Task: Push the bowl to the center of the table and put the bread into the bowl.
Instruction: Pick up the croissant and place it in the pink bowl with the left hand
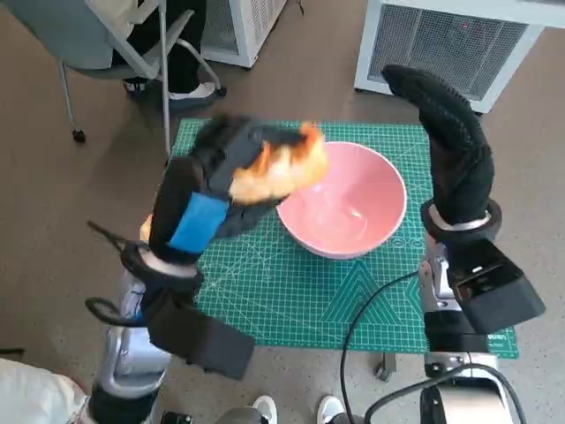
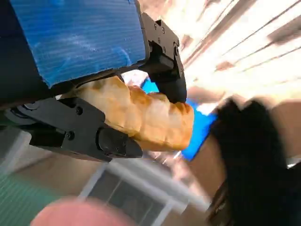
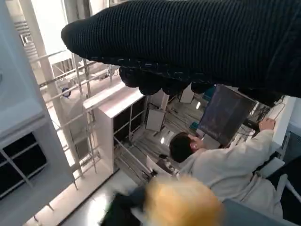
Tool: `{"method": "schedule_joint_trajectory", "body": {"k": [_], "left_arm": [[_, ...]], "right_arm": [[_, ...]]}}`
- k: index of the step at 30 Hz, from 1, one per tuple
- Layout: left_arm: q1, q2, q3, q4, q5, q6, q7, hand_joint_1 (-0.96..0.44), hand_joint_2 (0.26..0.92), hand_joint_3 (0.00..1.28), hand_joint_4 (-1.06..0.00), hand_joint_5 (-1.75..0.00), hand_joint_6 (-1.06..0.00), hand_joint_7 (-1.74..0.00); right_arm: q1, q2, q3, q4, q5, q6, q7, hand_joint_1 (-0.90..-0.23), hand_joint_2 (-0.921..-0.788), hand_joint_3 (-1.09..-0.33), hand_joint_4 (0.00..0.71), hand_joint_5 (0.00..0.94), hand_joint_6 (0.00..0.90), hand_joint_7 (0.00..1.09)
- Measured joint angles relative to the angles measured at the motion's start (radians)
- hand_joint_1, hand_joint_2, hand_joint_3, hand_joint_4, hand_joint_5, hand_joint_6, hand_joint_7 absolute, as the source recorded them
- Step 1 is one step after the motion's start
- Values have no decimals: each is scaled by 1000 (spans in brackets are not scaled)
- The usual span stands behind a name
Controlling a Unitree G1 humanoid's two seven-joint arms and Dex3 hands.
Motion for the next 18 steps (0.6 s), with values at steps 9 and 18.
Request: {"method": "schedule_joint_trajectory", "body": {"k": [9,18], "left_arm": [[-141,-3,-49,215,10,-101,0,2,885,27,-811,-1128,-763,-927],[-207,-4,-97,415,10,-141,-37,1,916,22,-753,-1174,-690,-1022]], "right_arm": [[5,-1,-6,-14,-1,-1,-1,-555,-921,-723,304,2,27,676],[14,-2,-14,-26,-2,0,-2,-565,-921,-718,302,1,34,672]]}}
